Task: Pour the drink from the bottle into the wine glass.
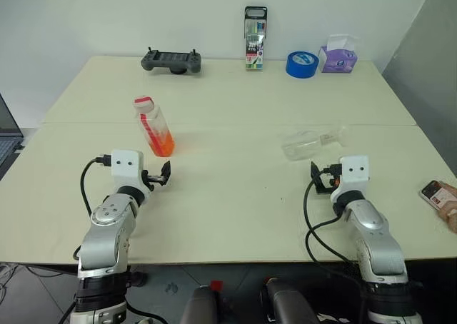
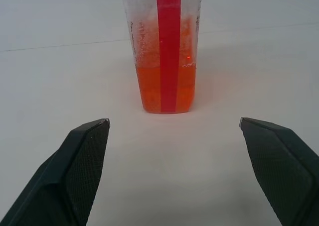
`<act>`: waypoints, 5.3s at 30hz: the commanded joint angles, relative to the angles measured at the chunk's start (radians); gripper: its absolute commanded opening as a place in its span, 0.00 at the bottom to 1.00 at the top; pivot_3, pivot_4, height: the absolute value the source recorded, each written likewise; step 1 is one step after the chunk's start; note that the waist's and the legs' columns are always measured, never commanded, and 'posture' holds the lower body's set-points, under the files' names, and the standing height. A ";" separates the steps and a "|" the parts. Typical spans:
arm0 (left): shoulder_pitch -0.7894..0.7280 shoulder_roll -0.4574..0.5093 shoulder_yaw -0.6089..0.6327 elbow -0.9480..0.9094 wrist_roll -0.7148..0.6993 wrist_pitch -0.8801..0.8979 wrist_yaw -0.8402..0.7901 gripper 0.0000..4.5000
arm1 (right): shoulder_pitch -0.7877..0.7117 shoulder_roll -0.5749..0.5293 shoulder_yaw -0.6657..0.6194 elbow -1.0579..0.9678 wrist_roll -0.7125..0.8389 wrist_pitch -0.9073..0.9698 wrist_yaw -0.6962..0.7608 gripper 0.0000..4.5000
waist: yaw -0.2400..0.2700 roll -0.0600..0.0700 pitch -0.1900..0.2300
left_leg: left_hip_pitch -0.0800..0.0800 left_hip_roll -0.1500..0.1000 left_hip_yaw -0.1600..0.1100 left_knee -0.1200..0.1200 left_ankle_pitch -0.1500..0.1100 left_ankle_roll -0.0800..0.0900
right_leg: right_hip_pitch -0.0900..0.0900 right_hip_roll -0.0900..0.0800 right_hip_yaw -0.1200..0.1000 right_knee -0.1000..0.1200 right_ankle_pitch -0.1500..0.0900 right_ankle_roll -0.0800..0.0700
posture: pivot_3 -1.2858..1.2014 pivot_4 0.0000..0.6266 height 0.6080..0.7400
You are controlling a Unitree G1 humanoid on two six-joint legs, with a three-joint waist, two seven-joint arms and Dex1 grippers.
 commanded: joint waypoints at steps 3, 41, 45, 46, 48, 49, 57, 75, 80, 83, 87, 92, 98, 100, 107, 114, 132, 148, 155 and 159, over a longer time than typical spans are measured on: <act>-0.010 0.010 0.019 -0.051 -0.024 -0.015 -0.011 0.99 | 0.000 -0.008 -0.007 -0.069 -0.001 0.006 0.002 1.00 | 0.000 0.000 0.000 | 0.000 0.000 0.000 0.000 0.000 0.000 | 0.000 0.000 0.000 0.000 0.000 0.000 | 0.52 0.24 1.00; -0.036 0.014 0.023 -0.049 -0.036 -0.020 0.011 0.99 | -0.021 -0.071 -0.020 -0.206 0.089 0.074 0.135 1.00 | 0.000 0.000 0.000 | 0.000 0.000 0.000 0.000 0.000 0.000 | 0.000 0.000 -0.001 0.000 0.000 0.000 | 0.52 0.24 1.00; -0.042 0.018 0.025 -0.047 -0.037 -0.017 0.011 0.99 | -0.106 -0.189 -0.031 -0.321 0.296 0.169 0.356 1.00 | 0.000 0.000 0.000 | 0.000 -0.001 -0.001 0.000 0.000 0.000 | 0.001 0.000 -0.001 0.000 0.000 0.000 | 0.52 0.24 1.00; -0.046 0.019 0.022 -0.042 -0.036 -0.019 0.009 0.99 | -0.156 -0.236 -0.033 -0.337 0.385 0.215 0.438 1.00 | 0.000 0.000 0.000 | 0.001 -0.001 -0.001 0.000 0.000 0.000 | 0.001 0.001 -0.002 0.000 0.000 0.000 | 0.52 0.24 1.00; -0.055 0.019 0.019 -0.034 -0.034 -0.021 0.008 0.99 | -0.226 -0.304 -0.031 -0.346 0.507 0.281 0.544 1.00 | -0.001 0.000 0.000 | 0.002 -0.001 -0.002 0.000 0.000 0.000 | 0.003 0.001 -0.004 -0.001 0.000 0.000 | 0.52 0.24 1.00; -0.060 0.019 0.017 -0.031 -0.033 -0.021 0.008 0.99 | -0.251 -0.327 -0.020 -0.337 0.532 0.293 0.577 1.00 | 0.000 0.000 0.000 | 0.004 -0.001 -0.002 0.000 0.000 0.000 | 0.005 0.002 -0.005 -0.002 0.000 0.000 | 0.52 0.24 1.00; -0.122 0.031 0.023 0.008 -0.026 -0.036 0.006 0.99 | -0.343 -0.331 0.039 -0.216 0.533 0.273 0.599 1.00 | 0.001 -0.002 0.000 | 0.005 -0.002 -0.006 0.000 0.000 0.000 | 0.008 0.002 -0.006 -0.002 0.000 0.000 | 0.52 0.24 1.00; -0.264 0.065 0.021 0.133 -0.015 -0.090 -0.013 0.99 | -0.331 -0.311 0.051 -0.169 0.478 0.195 0.565 1.00 | 0.001 -0.002 0.000 | 0.004 -0.001 -0.006 0.000 0.000 0.000 | 0.008 0.001 -0.006 -0.003 0.000 0.000 | 0.52 0.24 1.00; -0.336 0.082 0.002 0.254 0.000 -0.155 -0.036 0.99 | -0.337 -0.305 0.046 -0.182 0.478 0.205 0.547 1.00 | 0.001 -0.002 0.000 | 0.004 -0.001 -0.006 0.000 0.000 0.000 | 0.008 0.001 -0.007 -0.003 0.000 0.000 | 0.52 0.24 1.00; -0.374 0.084 -0.011 0.330 0.007 -0.199 -0.057 0.99 | -0.334 -0.307 0.043 -0.190 0.479 0.210 0.538 1.00 | 0.002 -0.002 0.000 | 0.004 -0.001 -0.006 0.000 0.000 0.000 | 0.008 0.001 -0.007 -0.003 0.000 0.000 | 0.52 0.24 1.00; -0.418 0.084 -0.014 0.415 0.011 -0.241 -0.072 0.99 | -0.328 -0.315 0.037 -0.197 0.481 0.215 0.529 1.00 | 0.001 -0.002 0.000 | 0.004 -0.001 -0.005 0.000 0.000 0.000 | 0.008 0.001 -0.007 -0.003 0.000 0.000 | 0.52 0.24 1.00; -0.443 0.081 -0.015 0.470 0.009 -0.272 -0.085 0.99 | -0.329 -0.314 0.026 -0.211 0.490 0.229 0.514 1.00 | 0.001 -0.002 0.000 | 0.004 -0.001 -0.005 0.000 0.000 0.000 | 0.008 0.001 -0.007 -0.003 0.000 0.000 | 0.52 0.24 1.00; -0.450 0.081 -0.013 0.493 0.006 -0.297 -0.092 0.90 | -0.331 -0.313 0.022 -0.223 0.495 0.242 0.500 1.00 | 0.001 -0.002 0.000 | 0.004 -0.001 -0.006 0.000 0.000 0.000 | 0.008 0.001 -0.007 -0.003 0.000 0.000 | 0.52 0.24 1.00; -0.452 0.082 -0.009 0.498 0.003 -0.304 -0.097 0.79 | -0.331 -0.313 0.023 -0.223 0.496 0.243 0.497 1.00 | 0.001 -0.002 0.000 | 0.004 -0.001 -0.006 0.000 0.000 0.000 | 0.008 0.001 -0.007 -0.003 0.000 0.000 | 0.52 0.24 1.00; -0.460 0.080 -0.007 0.510 -0.001 -0.325 -0.101 0.40 | -0.327 -0.318 0.028 -0.207 0.487 0.233 0.504 1.00 | 0.001 -0.002 0.000 | 0.004 -0.001 -0.006 0.000 0.000 0.000 | 0.008 0.001 -0.007 -0.003 0.000 0.000 | 0.52 0.24 1.00; -0.466 0.078 -0.004 0.519 -0.004 -0.332 -0.099 0.40 | -0.326 -0.318 0.032 -0.212 0.486 0.234 0.504 1.00 | 0.001 -0.002 0.000 | 0.004 -0.001 -0.006 0.000 0.000 0.000 | 0.007 0.001 -0.008 -0.003 0.000 0.000 | 0.52 0.24 1.00; -0.447 0.086 -0.011 0.479 -0.003 -0.280 -0.096 0.40 | -0.331 -0.319 0.032 -0.212 0.491 0.241 0.504 1.00 | 0.001 -0.002 0.000 | 0.004 -0.001 -0.006 0.000 0.000 0.000 | 0.007 0.001 -0.008 -0.003 0.000 0.000 | 0.52 0.24 1.00; -0.442 0.090 -0.014 0.447 0.001 -0.241 -0.108 0.40 | -0.354 -0.318 0.042 -0.183 0.473 0.229 0.519 1.00 | 0.001 -0.002 0.000 | 0.004 -0.001 -0.006 0.000 0.000 0.000 | 0.007 0.001 -0.008 -0.003 0.000 0.000 | 0.52 0.24 1.00; -0.469 0.081 -0.042 0.416 -0.018 -0.188 -0.148 0.40 | -0.410 -0.305 0.048 -0.169 0.465 0.237 0.497 1.00 | 0.001 -0.002 0.000 | 0.004 -0.001 -0.006 0.000 0.000 0.000 | 0.007 0.001 -0.008 -0.003 0.000 0.000 | 0.52 0.24 1.00; -0.490 0.075 -0.132 0.302 -0.084 -0.083 -0.309 0.40 | -0.512 -0.280 0.075 -0.118 0.452 0.263 0.469 1.00 | 0.003 -0.002 0.000 | 0.003 -0.001 -0.006 0.000 0.000 0.000 | 0.007 0.001 -0.009 -0.002 0.000 0.000 | 0.52 0.24 1.00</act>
